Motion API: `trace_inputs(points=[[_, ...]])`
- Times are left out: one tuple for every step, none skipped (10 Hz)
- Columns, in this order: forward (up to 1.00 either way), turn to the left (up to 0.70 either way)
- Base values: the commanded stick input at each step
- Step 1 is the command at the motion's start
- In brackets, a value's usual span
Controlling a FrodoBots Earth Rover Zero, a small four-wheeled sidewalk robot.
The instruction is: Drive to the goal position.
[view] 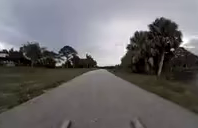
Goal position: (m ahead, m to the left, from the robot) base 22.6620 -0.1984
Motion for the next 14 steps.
trace_inputs(points=[[1.0, 0.4], [1.0, 0.19], [1.0, 0.0], [1.0, 0.0], [1.0, 0.0], [1.0, 0.0], [1.0, 0.0], [1.0, 0.0], [1.0, 0.0], [1.0, 0.0], [1.0, 0.0], [1.0, 0.0], [1.0, 0.0], [1.0, 0.0]])
